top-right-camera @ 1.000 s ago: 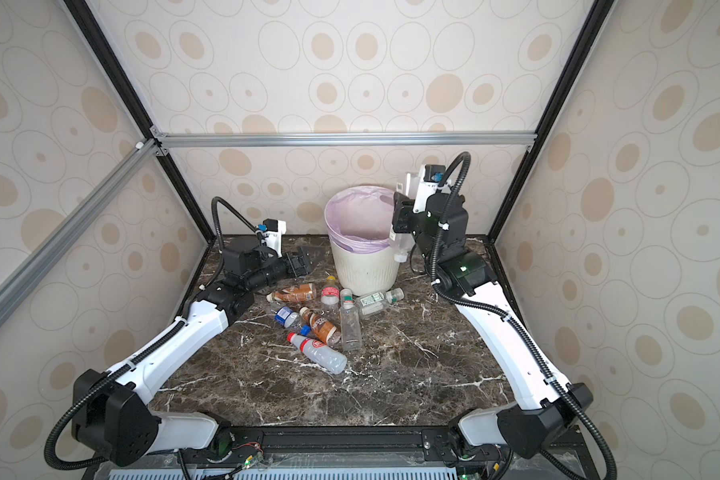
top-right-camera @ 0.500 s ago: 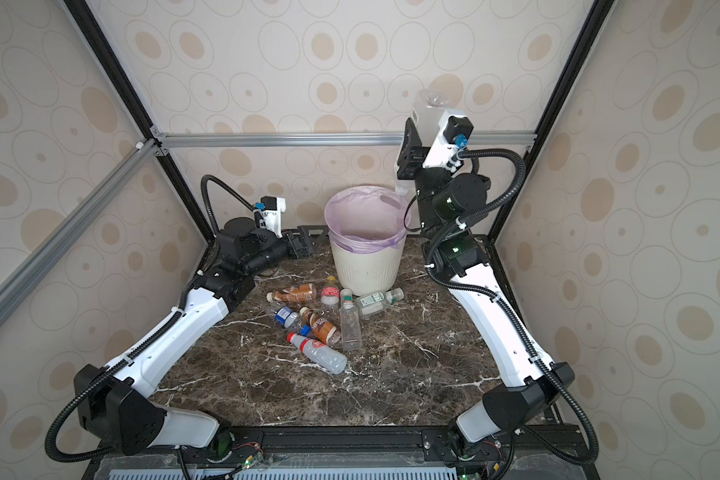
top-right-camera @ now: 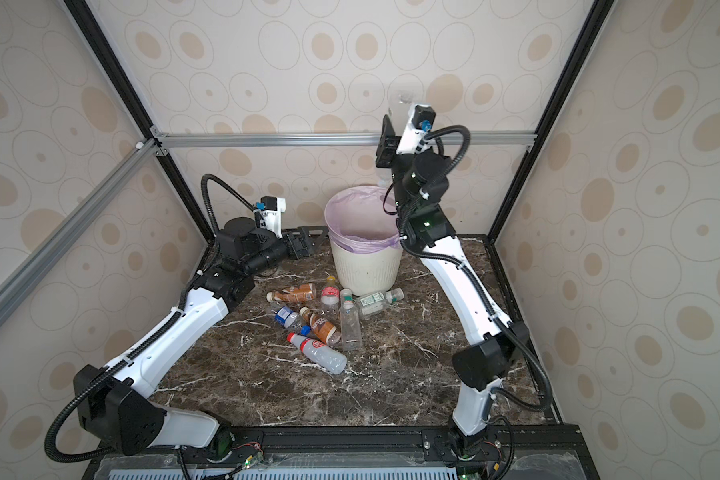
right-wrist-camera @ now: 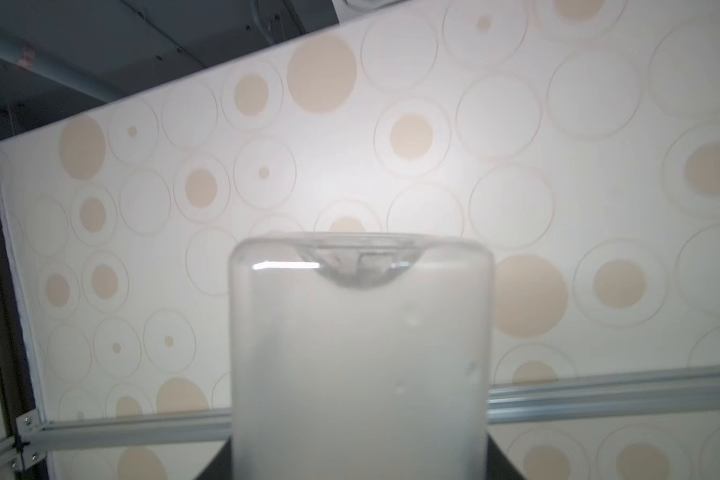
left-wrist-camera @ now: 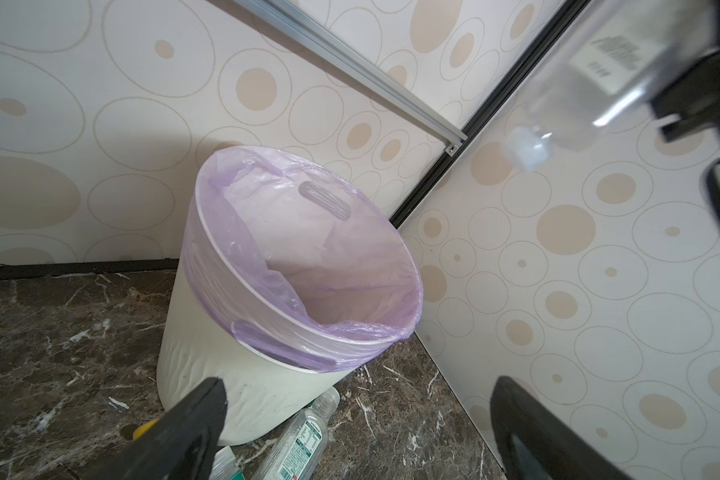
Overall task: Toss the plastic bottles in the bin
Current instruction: 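Lift the frosted bottle with the right gripper and carry it over the bin, then open the right gripper over the bin to drop the frosted bottle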
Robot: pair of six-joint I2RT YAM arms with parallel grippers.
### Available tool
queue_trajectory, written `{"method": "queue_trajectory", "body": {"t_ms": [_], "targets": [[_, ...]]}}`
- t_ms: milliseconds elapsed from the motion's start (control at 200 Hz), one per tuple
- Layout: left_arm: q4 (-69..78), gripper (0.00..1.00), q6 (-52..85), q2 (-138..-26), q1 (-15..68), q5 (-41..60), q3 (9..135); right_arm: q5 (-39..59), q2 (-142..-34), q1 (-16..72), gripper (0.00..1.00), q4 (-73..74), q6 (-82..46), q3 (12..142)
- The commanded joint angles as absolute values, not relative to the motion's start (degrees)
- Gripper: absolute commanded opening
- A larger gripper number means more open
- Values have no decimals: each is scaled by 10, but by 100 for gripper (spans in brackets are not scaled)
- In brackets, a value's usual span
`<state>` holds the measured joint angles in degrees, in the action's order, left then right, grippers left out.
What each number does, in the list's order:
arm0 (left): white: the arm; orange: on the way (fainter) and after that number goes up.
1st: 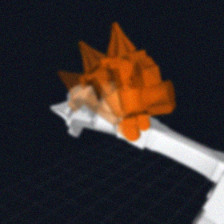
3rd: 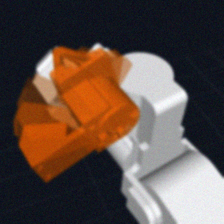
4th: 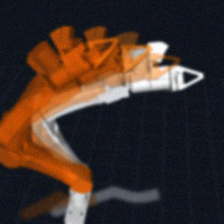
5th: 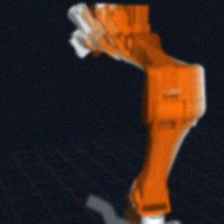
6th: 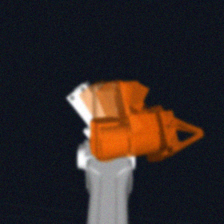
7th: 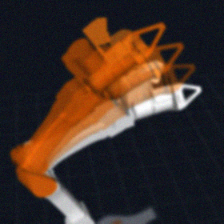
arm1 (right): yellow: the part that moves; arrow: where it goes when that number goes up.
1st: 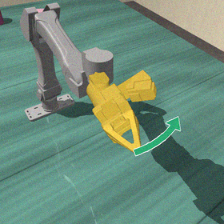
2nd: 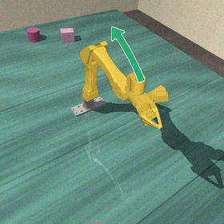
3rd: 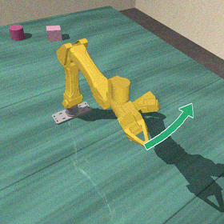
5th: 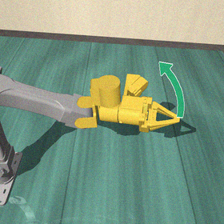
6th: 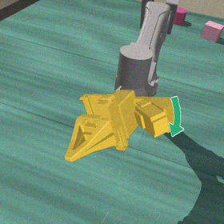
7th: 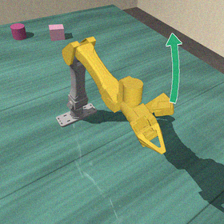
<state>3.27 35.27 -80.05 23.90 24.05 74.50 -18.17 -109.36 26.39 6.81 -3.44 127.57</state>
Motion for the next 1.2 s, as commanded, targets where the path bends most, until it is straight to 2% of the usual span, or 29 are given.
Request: {"method": "queue_trajectory", "body": {"t_ms": [0, 70, 105, 240, 975, 1195], "targets": [[23, 99, 333, -780, 242, 239, 737, -195, -1177, 259, 86, -187, -86, 1439], [19, 99, 330, -778, 242, 238, 734, -190, -1182, 263, 98, -198, -80, 1466], [18, 99, 330, -778, 242, 238, 733, -190, -1172, 266, 100, -183, -75, 1458], [29, 99, 335, -772, 242, 239, 725, -190, -1142, 273, 99, -145, -65, 1426], [25, 99, 343, -751, 242, 238, 692, -192, -1128, 274, 99, -177, -76, 1434], [-5, 99, 330, -761, 242, 224, 694, -190, -1082, 274, 99, -180, -66, 1368]]}}
